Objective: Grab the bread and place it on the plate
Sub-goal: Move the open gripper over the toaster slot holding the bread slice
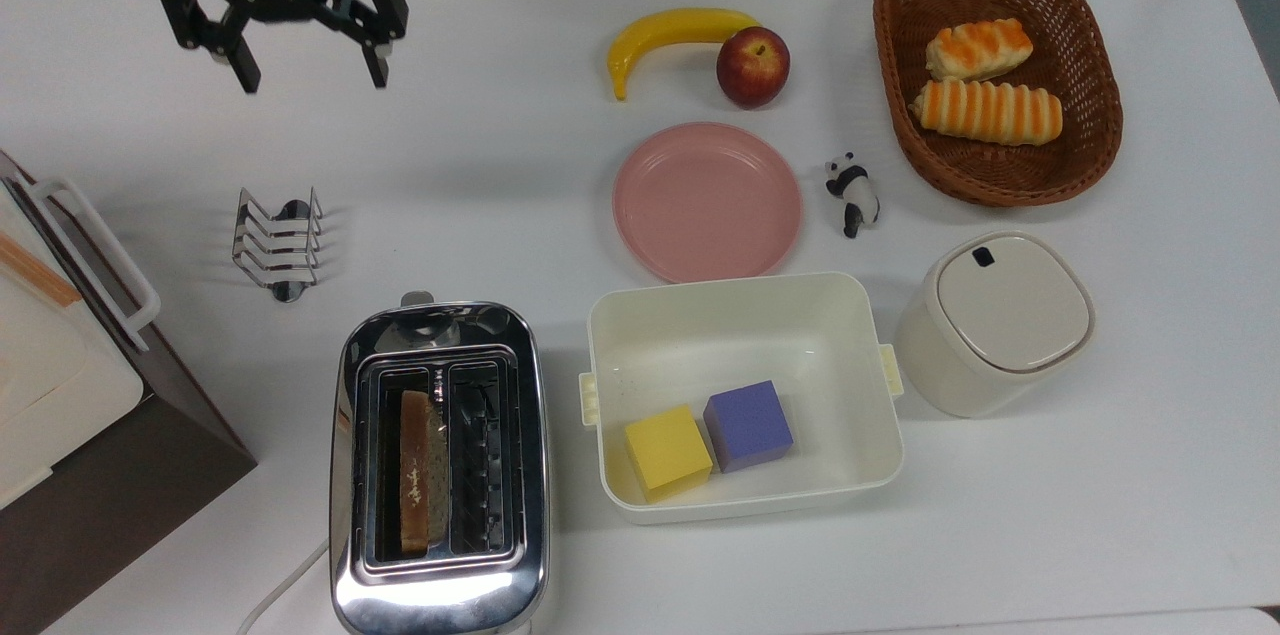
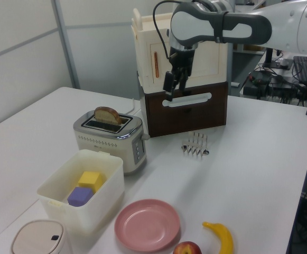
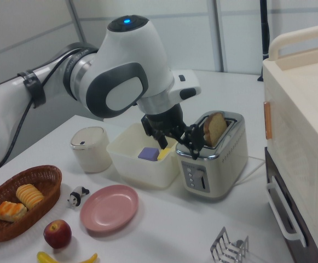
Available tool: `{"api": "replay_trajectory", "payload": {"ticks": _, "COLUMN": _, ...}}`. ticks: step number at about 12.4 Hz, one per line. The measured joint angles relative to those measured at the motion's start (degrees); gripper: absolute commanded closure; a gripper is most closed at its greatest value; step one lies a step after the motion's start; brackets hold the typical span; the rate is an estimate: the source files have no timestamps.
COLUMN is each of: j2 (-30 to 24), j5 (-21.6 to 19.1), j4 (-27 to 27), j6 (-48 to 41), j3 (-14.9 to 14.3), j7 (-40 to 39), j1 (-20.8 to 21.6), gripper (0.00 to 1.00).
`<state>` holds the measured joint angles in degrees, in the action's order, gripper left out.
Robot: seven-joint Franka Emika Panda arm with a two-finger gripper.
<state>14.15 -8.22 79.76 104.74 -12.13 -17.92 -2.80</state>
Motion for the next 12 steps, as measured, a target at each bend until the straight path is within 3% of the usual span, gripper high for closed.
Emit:
{"api": "replay_trajectory", "payload": {"ticks": 6, "j2": 3.63, "j5": -6.52, "j4": 0.22, "j6": 11.66, "j3": 1.55, "j7": 0.65, "j1": 0.41, "gripper": 0.0}}
{"api": "replay_trajectory", "payload": {"ticks": 12, "j2": 9.24, "j5": -8.08, "j4": 0.59, "j6": 30.41, "j3": 4.53, "j7": 6.29, "j1": 0.71, "gripper": 0.0}}
